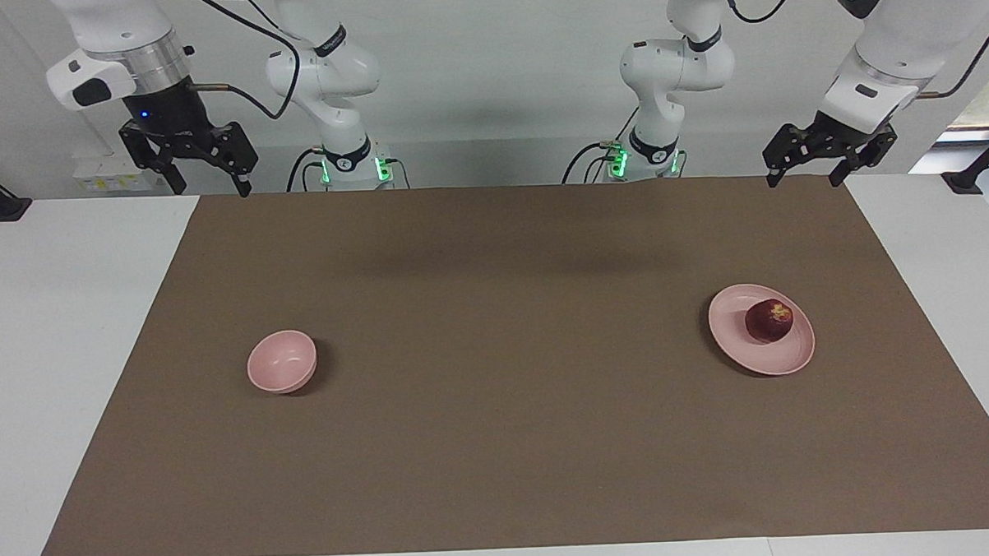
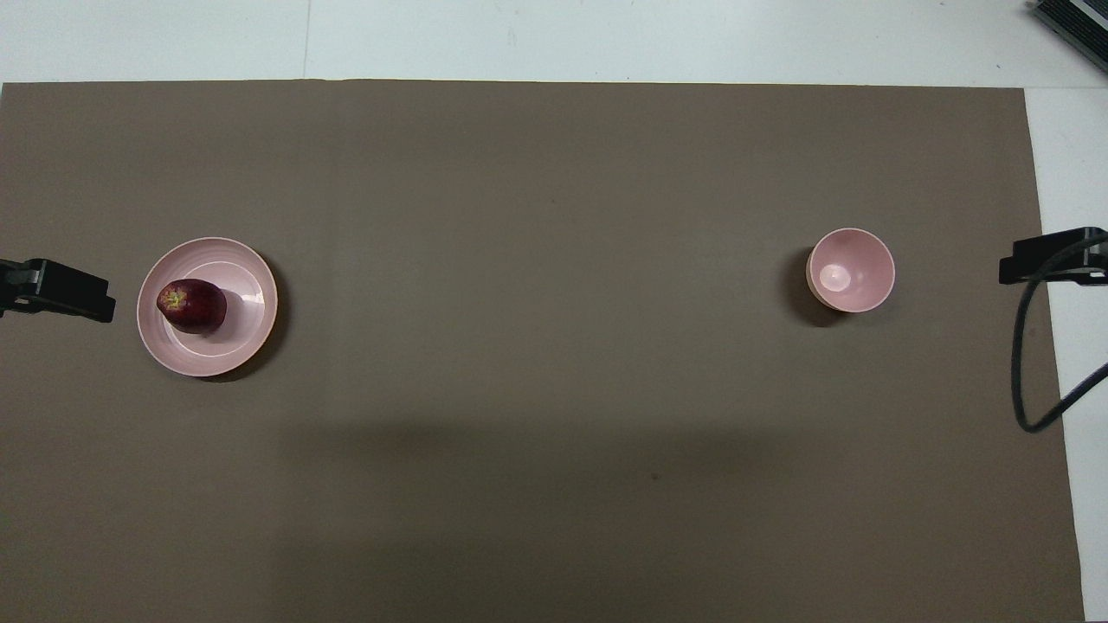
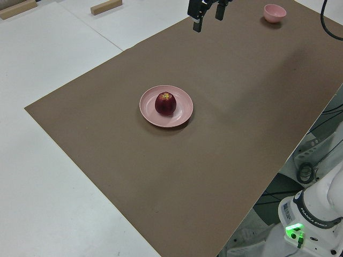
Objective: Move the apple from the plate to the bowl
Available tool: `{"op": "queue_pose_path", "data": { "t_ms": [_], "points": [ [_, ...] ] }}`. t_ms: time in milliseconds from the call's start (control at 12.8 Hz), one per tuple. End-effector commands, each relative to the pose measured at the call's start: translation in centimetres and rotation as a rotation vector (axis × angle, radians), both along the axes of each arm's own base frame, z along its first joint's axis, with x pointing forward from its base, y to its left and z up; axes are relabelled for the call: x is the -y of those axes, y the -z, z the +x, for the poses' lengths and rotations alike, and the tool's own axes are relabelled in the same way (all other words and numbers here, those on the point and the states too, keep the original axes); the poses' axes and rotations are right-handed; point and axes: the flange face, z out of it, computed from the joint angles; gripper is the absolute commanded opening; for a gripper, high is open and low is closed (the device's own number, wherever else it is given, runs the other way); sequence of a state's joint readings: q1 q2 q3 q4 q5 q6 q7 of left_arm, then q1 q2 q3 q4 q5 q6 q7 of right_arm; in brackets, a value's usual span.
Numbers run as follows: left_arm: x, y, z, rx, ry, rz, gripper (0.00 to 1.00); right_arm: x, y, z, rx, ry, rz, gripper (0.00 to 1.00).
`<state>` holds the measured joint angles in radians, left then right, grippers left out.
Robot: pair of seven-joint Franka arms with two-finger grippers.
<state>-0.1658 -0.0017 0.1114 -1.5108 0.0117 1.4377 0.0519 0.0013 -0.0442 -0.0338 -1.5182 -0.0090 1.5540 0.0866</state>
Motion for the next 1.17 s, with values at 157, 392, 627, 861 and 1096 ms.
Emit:
{"op": "queue_pose_path", "data": {
  "t_ms": [157, 392, 627, 861, 1096],
  "points": [
    [0.5, -0.1, -1.7, -0.025, 0.007, -0.021, 1.0, 0.0, -0.1, -0.1, 0.0, -0.017, 0.007, 1.0],
    [0.4, -0.2, -1.7, -0.024, 0.013, -0.022, 1.0, 0.1, -0.1, -0.1, 0.001, -0.016, 0.007, 1.0],
    [-0.8, -0.6, -1.7, -0.017, -0.017, -0.022, 1.0, 0.2, -0.1, -0.1, 0.001, -0.013, 0.007, 1.0],
    [-2.0, -0.3, -1.7, -0.005, -0.039, -0.024, 1.0, 0.1, -0.1, -0.1, 0.0, -0.014, 0.007, 1.0],
    [-2.4, 2.3, -0.7, 0.025, -0.041, -0.026, 1.0, 0.1, -0.1, -0.1, 0.0, -0.016, 0.007, 1.0]
  ]
}}
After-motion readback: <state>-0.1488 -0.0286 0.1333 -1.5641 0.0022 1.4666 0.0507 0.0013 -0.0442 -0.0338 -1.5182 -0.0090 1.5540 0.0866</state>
